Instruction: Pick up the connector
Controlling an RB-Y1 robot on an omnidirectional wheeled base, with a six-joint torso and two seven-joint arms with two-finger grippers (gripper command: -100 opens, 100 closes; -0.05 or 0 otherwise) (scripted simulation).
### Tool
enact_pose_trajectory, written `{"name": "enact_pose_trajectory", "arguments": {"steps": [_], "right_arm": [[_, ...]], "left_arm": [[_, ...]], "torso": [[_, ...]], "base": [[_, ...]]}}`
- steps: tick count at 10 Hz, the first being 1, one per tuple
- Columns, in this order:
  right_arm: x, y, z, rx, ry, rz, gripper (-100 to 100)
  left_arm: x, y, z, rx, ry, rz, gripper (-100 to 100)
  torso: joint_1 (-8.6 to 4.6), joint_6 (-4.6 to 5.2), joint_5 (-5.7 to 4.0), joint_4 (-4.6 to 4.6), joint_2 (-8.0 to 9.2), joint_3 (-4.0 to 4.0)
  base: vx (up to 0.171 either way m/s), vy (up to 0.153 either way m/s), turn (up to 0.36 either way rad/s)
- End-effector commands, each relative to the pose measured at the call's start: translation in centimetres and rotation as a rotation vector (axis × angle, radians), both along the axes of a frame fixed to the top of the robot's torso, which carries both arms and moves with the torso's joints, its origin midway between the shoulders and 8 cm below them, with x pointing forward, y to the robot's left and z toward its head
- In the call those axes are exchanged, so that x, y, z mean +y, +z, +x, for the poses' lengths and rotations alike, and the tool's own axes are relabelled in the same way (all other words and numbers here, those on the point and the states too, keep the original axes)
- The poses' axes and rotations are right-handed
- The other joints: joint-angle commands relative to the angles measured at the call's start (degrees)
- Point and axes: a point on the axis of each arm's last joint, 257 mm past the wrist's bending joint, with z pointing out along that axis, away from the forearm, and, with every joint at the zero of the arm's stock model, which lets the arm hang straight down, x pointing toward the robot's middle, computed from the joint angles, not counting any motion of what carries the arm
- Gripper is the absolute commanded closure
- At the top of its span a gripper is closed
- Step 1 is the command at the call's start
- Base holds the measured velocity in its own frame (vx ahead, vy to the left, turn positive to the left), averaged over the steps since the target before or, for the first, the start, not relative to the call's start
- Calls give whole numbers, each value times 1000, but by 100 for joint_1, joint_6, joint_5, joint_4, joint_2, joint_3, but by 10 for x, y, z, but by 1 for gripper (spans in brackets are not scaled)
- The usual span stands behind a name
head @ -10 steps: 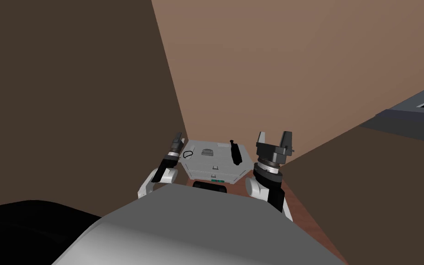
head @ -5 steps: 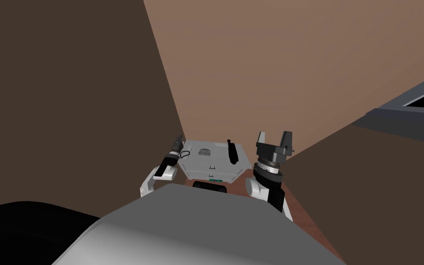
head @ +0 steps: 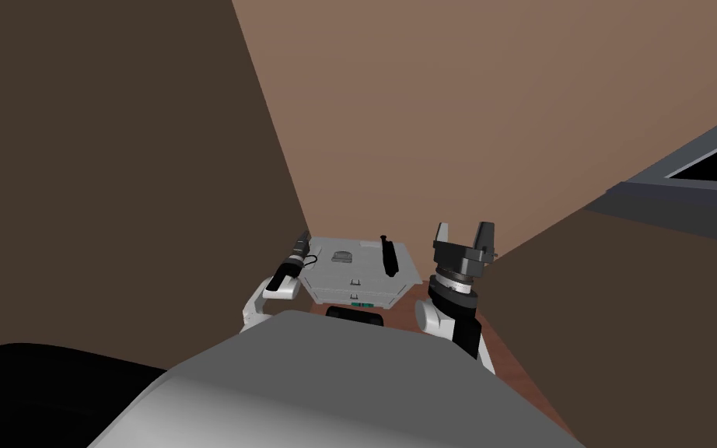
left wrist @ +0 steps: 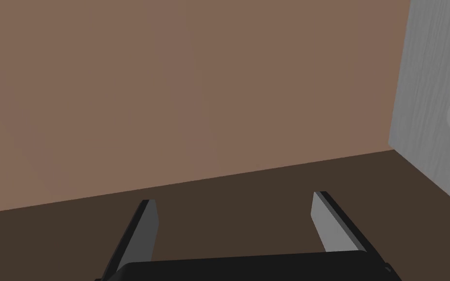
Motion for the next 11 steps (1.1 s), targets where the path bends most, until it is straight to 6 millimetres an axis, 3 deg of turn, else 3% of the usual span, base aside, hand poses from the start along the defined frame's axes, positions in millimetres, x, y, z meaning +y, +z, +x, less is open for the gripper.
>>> {"name": "enact_pose_trajectory", "arguments": {"steps": [1,11], "right_arm": [[0,0,0,0,0,0,0],[0,0,0,0,0,0,0]], "left_arm": [[7,-15,2,47,18,-13,-100],[41,-109,12,324,126,-129,-100]], "torso": [[0,0,0,0,0,0],[1,0,1,0,0,0]], "base": [[9,-39,-24],[4,-50,-26]]}}
